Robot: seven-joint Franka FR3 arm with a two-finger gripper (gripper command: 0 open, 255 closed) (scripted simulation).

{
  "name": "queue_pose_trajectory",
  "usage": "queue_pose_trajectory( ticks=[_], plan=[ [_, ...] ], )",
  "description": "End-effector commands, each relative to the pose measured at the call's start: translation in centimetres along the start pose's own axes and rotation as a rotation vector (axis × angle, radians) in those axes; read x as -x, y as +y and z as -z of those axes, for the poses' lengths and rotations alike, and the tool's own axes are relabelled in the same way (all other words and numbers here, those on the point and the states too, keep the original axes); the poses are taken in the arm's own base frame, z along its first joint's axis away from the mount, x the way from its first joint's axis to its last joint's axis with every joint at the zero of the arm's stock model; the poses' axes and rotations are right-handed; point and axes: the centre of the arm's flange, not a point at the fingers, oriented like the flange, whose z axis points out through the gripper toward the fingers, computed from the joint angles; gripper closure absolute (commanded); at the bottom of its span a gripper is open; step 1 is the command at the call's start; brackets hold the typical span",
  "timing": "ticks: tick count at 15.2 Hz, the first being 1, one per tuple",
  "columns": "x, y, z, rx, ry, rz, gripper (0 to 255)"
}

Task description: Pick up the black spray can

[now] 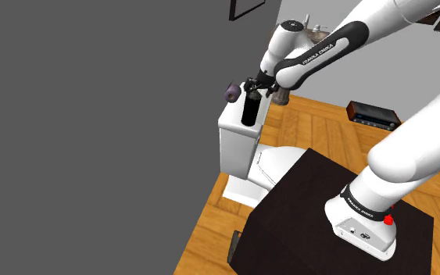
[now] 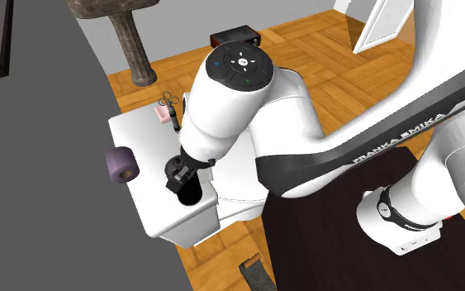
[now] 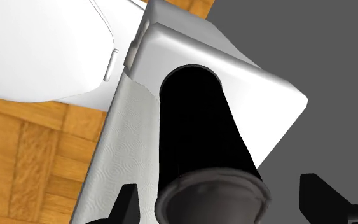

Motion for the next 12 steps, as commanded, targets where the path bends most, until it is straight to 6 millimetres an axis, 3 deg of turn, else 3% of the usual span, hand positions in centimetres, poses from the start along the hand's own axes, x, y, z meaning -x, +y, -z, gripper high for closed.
queue_pose_trajectory(
  ticks=[1, 7, 9, 10, 12],
  plan=[
    [-0.2, -0.1, -1.0, 0.002, 0.014, -0.018, 0],
    [1.1, -0.1, -4.2, 0.002, 0.014, -0.018, 0],
    [1.1, -0.1, -4.2, 0.002, 0.014, -0.018, 0],
    [1.1, -0.1, -4.3, 0.002, 0.014, -0.018, 255],
    [1.1, -0.1, -4.3, 0.002, 0.014, -0.018, 255]
  ],
)
